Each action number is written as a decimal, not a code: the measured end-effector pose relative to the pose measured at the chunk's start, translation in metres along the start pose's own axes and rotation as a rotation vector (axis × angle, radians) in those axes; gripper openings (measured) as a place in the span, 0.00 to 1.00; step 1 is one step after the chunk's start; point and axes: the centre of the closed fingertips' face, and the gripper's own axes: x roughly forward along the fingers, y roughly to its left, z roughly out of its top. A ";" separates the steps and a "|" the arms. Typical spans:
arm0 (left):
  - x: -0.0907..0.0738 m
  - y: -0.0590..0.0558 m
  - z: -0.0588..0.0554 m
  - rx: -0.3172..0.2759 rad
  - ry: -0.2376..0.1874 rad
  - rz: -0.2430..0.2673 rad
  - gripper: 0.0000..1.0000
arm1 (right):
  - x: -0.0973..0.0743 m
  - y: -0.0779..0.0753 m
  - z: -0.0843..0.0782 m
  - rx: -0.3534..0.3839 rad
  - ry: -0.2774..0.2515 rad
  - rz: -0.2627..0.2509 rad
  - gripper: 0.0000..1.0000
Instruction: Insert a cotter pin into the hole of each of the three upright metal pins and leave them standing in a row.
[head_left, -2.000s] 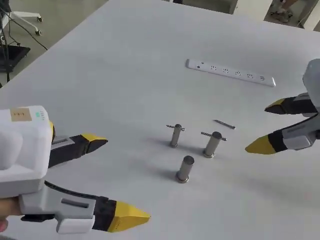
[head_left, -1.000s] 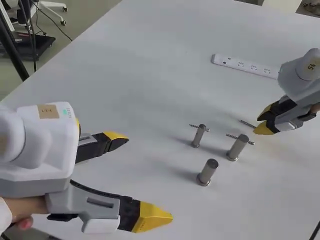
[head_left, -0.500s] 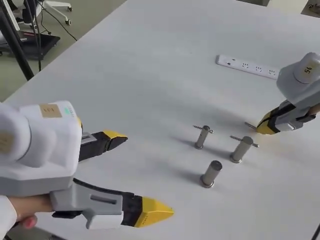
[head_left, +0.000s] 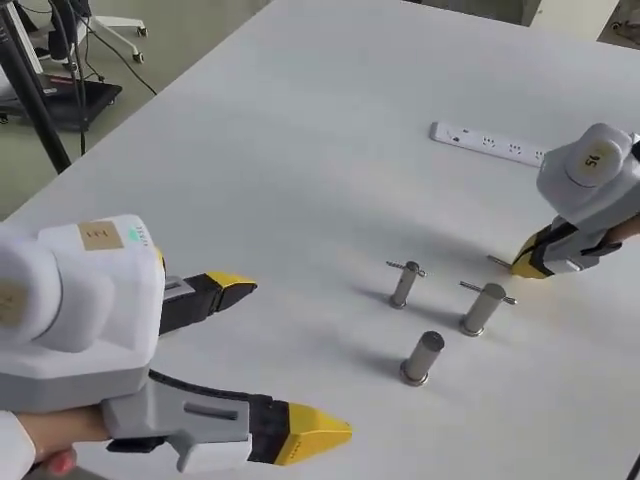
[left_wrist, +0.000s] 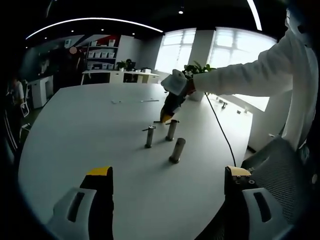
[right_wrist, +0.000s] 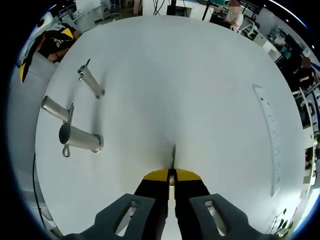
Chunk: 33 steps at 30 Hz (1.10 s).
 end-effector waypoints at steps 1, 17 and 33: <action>0.000 -0.001 0.000 0.001 0.001 -0.001 0.92 | 0.000 0.000 0.000 0.000 -0.001 -0.004 0.00; 0.010 -0.017 0.007 0.041 -0.004 -0.052 0.99 | -0.057 0.008 0.025 -0.062 -0.121 -0.094 0.00; 0.019 -0.023 0.025 -0.016 -0.053 -0.091 0.95 | -0.116 0.080 0.055 -0.132 -0.349 -0.192 0.00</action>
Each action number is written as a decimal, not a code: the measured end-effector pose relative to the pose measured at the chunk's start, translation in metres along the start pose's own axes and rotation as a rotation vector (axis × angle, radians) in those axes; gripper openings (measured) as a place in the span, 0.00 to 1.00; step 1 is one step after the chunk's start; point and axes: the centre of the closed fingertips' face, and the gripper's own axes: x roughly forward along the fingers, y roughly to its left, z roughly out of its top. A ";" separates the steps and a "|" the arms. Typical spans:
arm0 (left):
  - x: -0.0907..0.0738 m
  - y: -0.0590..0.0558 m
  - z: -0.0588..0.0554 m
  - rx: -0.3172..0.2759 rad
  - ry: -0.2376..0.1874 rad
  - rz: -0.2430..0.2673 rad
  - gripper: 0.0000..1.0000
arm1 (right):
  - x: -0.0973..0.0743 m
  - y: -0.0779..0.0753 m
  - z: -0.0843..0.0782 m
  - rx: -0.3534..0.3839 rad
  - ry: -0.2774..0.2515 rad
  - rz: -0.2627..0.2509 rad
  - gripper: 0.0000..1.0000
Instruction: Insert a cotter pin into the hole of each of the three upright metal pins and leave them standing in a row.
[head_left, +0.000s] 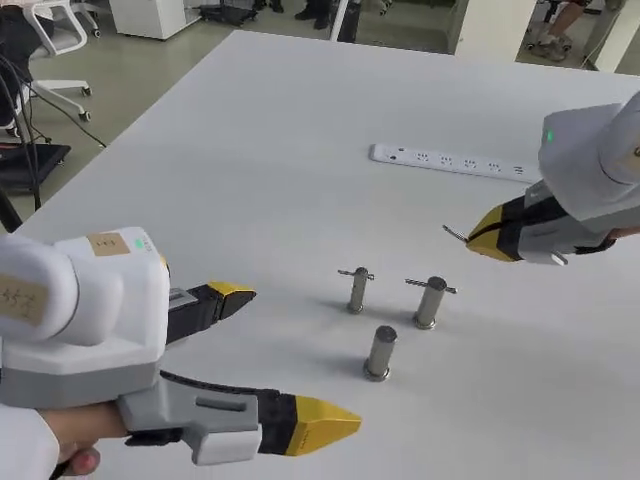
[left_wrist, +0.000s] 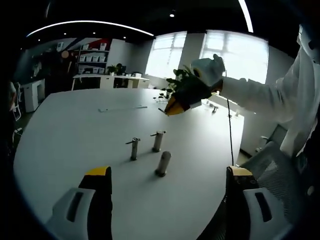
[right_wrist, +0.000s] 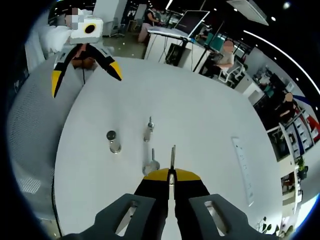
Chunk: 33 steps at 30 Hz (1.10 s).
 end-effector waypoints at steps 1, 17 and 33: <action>0.001 0.000 0.006 -0.022 -0.032 -0.007 0.93 | -0.001 0.006 0.002 0.001 -0.012 -0.002 0.00; 0.026 -0.005 0.025 -0.177 -0.048 -0.090 0.62 | -0.003 0.050 0.031 -0.030 -0.161 -0.093 0.00; 0.061 -0.021 0.024 -0.299 0.040 -0.162 0.28 | 0.003 0.085 0.046 -0.068 -0.212 -0.093 0.00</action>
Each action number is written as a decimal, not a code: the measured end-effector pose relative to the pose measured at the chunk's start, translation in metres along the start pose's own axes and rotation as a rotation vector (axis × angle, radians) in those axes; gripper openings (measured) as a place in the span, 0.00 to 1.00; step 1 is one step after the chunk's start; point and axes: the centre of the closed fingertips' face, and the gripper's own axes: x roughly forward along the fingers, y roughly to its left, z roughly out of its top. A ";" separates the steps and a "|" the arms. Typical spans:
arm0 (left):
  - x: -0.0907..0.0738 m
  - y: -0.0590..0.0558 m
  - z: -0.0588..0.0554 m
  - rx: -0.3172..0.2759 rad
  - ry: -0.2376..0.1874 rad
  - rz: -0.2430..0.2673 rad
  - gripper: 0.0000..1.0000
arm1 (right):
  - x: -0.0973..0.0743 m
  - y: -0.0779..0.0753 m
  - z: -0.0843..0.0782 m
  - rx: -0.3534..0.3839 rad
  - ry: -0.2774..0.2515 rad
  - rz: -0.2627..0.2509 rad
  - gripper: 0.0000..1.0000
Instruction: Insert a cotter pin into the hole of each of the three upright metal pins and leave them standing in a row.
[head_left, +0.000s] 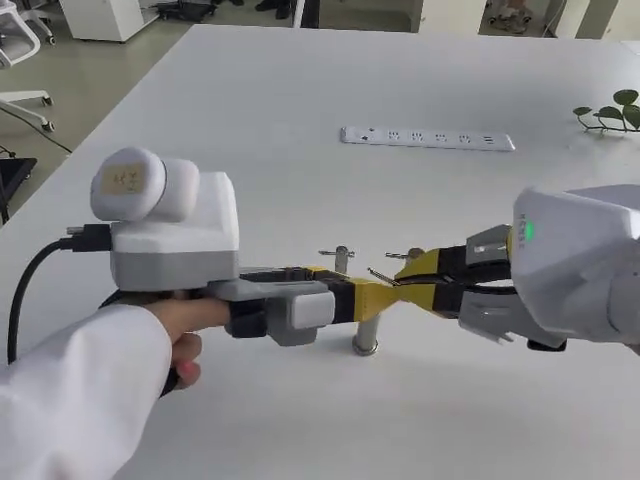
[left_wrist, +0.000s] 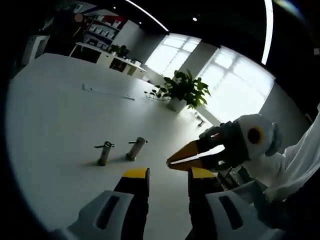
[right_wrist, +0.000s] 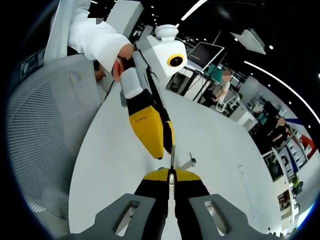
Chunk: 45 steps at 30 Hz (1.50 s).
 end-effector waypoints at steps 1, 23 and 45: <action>0.001 0.000 -0.001 -0.009 0.007 -0.004 0.25 | 0.000 0.001 0.001 -0.008 -0.001 0.001 0.00; 0.004 -0.004 -0.009 -0.127 0.063 -0.026 0.01 | -0.002 0.012 0.008 -0.048 -0.009 0.017 0.00; -0.004 0.000 -0.009 0.014 0.072 -0.005 0.00 | -0.004 0.006 0.002 0.067 -0.051 0.017 0.11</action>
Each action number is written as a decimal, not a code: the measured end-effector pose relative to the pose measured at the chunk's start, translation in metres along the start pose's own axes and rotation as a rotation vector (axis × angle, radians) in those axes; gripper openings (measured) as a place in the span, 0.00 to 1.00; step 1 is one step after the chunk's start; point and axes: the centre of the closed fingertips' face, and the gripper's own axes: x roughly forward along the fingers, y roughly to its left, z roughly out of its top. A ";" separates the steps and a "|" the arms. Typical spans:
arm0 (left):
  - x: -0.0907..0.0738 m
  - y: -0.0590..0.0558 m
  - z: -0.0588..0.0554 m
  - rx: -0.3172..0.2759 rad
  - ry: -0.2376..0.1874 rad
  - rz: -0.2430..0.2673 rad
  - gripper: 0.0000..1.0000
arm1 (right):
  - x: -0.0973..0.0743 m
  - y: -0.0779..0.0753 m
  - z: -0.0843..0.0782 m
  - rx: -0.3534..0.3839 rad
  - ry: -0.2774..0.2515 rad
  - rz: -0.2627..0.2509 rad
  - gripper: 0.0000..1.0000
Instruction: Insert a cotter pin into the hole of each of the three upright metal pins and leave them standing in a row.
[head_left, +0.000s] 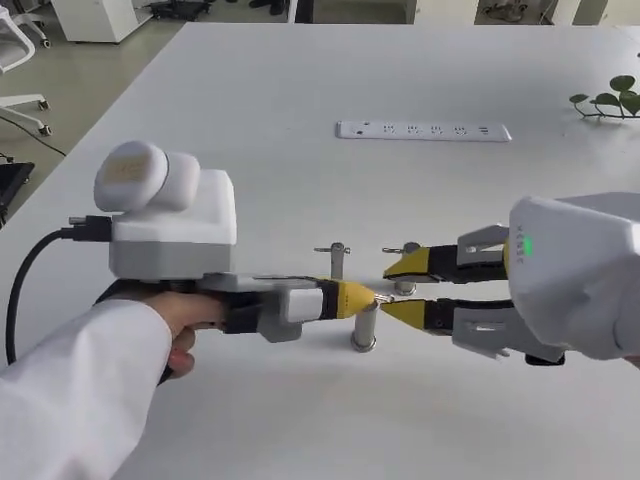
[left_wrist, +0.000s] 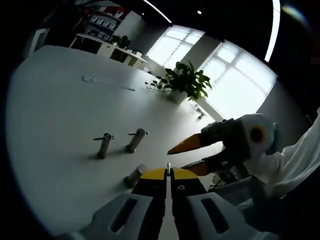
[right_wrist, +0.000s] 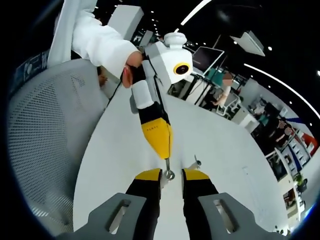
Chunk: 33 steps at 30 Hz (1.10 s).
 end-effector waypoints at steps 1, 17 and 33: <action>-0.001 -0.001 0.001 0.033 -0.003 -0.010 0.00 | 0.000 0.000 0.000 0.031 -0.012 0.003 0.13; -0.016 -0.032 0.002 0.537 0.036 -0.148 0.00 | -0.008 0.019 0.009 0.328 -0.143 0.197 0.13; -0.012 -0.035 -0.015 0.619 0.121 -0.205 0.00 | -0.006 0.041 0.009 0.322 -0.133 0.288 0.00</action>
